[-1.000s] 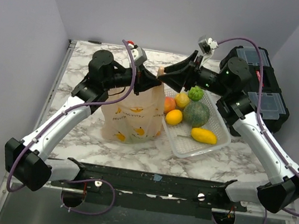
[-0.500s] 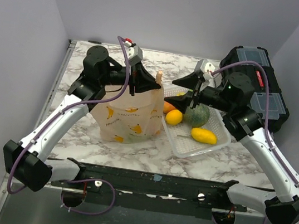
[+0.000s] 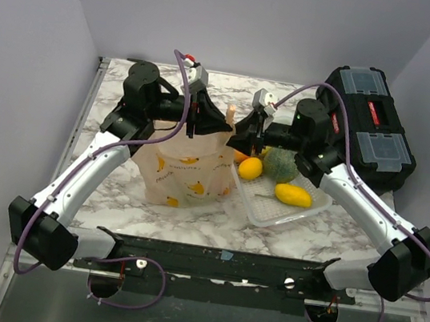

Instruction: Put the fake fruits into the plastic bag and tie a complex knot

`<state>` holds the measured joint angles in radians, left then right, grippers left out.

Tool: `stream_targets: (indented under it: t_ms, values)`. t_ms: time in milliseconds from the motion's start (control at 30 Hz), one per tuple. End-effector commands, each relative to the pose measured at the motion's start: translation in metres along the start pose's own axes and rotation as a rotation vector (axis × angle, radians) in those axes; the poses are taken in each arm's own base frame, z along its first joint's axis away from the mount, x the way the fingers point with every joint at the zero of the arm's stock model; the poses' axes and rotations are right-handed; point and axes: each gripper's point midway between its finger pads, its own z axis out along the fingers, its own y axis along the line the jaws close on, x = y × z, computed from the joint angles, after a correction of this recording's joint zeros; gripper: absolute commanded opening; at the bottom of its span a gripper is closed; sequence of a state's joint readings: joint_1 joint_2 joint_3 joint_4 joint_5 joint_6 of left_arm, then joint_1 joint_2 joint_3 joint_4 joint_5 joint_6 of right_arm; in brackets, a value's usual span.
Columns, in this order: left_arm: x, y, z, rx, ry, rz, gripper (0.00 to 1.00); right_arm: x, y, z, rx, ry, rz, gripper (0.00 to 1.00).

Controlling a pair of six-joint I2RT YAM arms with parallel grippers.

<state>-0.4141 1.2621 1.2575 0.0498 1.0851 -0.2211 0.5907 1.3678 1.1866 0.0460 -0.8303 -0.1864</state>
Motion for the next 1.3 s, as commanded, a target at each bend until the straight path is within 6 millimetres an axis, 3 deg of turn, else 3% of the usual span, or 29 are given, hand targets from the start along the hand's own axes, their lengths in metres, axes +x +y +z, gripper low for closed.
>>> stream_targets:
  t_ms: [0, 67, 100, 133, 233, 267, 400, 733, 900, 1000, 1067, 1267]
  values:
    - [-0.017, -0.011, -0.004, 0.021, -0.008, 0.066, 0.02, -0.028, 0.014, 0.008, -0.084, -0.081, -0.044, 0.27]
    - [-0.016, -0.011, -0.010, 0.000, 0.009, 0.076, 0.11, -0.026, 0.014, 0.006, -0.076, -0.068, -0.045, 0.06]
    - [-0.016, -0.009, -0.013, -0.020, 0.017, 0.089, 0.25, -0.024, 0.014, 0.005, -0.068, -0.060, -0.044, 0.01]
    - [-0.013, -0.007, -0.018, -0.046, 0.036, 0.095, 0.37, -0.025, 0.014, 0.004, -0.060, -0.056, -0.045, 0.01]
    - [0.002, -0.003, -0.030, -0.129, 0.106, 0.150, 0.98, -0.026, 0.011, -0.001, -0.017, -0.054, -0.050, 0.01]
    - [0.008, -0.004, -0.035, -0.144, 0.122, 0.181, 0.98, -0.028, 0.010, -0.002, -0.005, -0.056, -0.045, 0.01]
    - [0.027, -0.005, -0.043, -0.220, 0.147, 0.310, 0.98, -0.029, 0.009, -0.005, 0.015, -0.057, -0.033, 0.01]
    - [0.036, 0.018, -0.019, -0.345, 0.234, 0.477, 0.99, -0.029, 0.013, -0.008, 0.017, -0.060, -0.046, 0.01]
    - [0.053, 0.043, -0.026, -0.460, 0.353, 0.497, 0.97, -0.025, 0.017, -0.013, 0.018, -0.045, -0.071, 0.01]
    - [0.063, 0.041, -0.041, -0.456, 0.404, 0.494, 0.55, -0.021, 0.020, -0.020, 0.033, -0.035, -0.102, 0.01]
    - [0.068, 0.035, -0.053, -0.428, 0.412, 0.493, 0.38, -0.016, 0.018, -0.023, 0.054, -0.017, -0.115, 0.01]
    - [0.078, 0.031, -0.088, -0.429, 0.404, 0.404, 0.08, 0.000, 0.009, -0.030, 0.104, 0.039, -0.125, 0.01]
